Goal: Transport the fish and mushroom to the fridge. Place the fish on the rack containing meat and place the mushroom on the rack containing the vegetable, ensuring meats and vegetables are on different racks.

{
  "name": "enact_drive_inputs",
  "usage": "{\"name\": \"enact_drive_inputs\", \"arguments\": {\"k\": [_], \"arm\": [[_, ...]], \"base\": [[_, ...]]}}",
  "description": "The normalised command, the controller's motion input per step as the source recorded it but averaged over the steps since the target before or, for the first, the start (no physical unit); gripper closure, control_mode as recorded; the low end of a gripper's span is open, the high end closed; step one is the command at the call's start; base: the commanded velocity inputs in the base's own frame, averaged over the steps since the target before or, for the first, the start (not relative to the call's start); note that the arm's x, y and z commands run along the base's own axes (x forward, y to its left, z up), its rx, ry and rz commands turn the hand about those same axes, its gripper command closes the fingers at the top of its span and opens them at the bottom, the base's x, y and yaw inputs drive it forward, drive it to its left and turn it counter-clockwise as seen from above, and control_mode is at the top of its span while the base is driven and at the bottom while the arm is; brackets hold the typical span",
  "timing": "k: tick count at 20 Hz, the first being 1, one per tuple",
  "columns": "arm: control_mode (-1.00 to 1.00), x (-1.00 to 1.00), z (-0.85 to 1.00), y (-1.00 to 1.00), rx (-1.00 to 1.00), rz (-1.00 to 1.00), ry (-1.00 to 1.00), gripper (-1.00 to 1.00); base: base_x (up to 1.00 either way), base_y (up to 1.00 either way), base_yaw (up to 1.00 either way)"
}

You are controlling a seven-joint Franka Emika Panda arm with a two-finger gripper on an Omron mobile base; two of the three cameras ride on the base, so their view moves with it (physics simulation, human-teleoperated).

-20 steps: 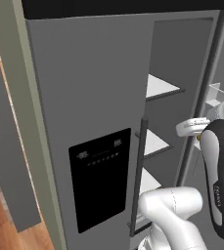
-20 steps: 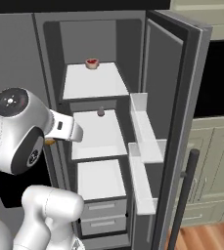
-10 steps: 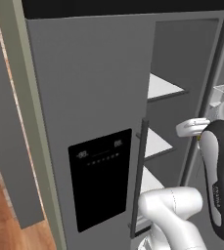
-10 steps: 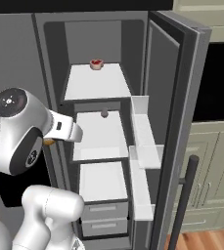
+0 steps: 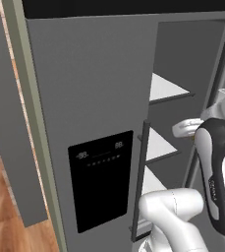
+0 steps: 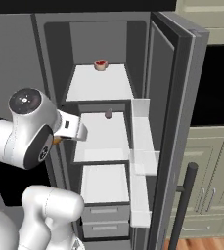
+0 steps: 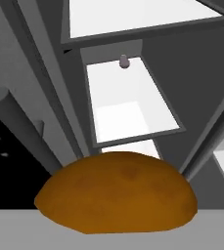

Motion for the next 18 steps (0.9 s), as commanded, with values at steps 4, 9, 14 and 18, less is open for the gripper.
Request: {"name": "enact_drive_inputs", "arguments": {"k": [4, 9, 14, 18], "arm": [[-1.0, 0.41, -0.43, 0.0, -0.07, 0.0, 0.0, 1.0], [-1.0, 0.37, -0.41, -0.01, -0.07, 0.0, 0.0, 1.0], [-1.0, 0.24, -0.31, -0.19, 0.0, 0.0, 0.05, 1.0], [-1.0, 0.19, -0.27, -0.24, 0.0, 0.0, 0.06, 1.0]], "base": [[0.0, 0.0, 0.0], [0.0, 0.0, 0.0], [0.0, 0.0, 0.0], [0.0, 0.0, 0.0]]}}
